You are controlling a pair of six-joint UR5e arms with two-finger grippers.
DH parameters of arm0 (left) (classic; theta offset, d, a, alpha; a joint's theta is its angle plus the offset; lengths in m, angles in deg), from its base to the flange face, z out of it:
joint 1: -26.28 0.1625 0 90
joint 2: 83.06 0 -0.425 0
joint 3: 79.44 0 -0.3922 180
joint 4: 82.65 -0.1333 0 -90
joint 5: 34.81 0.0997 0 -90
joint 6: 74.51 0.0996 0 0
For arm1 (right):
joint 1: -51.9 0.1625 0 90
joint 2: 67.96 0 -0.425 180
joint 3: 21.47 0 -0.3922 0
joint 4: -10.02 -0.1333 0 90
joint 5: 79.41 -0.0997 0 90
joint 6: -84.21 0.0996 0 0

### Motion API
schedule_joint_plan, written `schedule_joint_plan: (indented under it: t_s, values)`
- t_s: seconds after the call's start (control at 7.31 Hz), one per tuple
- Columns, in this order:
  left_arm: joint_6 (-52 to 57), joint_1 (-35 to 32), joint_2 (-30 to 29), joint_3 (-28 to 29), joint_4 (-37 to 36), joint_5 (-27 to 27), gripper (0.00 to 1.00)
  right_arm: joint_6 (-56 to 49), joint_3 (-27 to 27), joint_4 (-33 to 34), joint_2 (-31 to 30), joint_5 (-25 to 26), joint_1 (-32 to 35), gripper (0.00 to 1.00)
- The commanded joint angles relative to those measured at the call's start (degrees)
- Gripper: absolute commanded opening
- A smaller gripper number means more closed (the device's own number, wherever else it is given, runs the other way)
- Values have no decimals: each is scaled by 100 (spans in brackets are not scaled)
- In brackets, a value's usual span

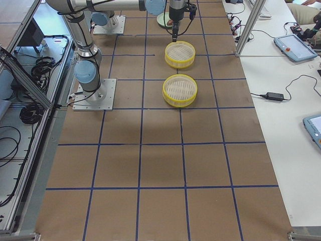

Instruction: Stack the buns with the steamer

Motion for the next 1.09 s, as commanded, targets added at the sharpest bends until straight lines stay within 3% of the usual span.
schedule_joint_plan:
  t_s: [0.0, 0.27, 0.55, 0.68, 0.82, 0.96]
  values:
    - [1, 12, 6, -25, 24, -25, 100, -83, -48, 156, 15, 71, -23, 100]
    - [1, 99, -151, 27, -108, 1, 100, -528, -432, 209, 58, 218, -337, 99]
    - [10, 109, -518, 27, -694, -7, 100, -1827, -1248, 1146, 94, 273, -1975, 99]
    - [132, 178, -712, -25, -1054, 53, 100, -2616, -1609, 1976, 364, 273, -2244, 99]
    - [664, 396, -888, -199, -1354, 80, 100, -2711, -1787, 2663, 784, 281, -2395, 99]
    - [939, 903, -960, -384, -1400, 63, 100, -2738, -1876, 2957, 1006, 264, -2414, 99]
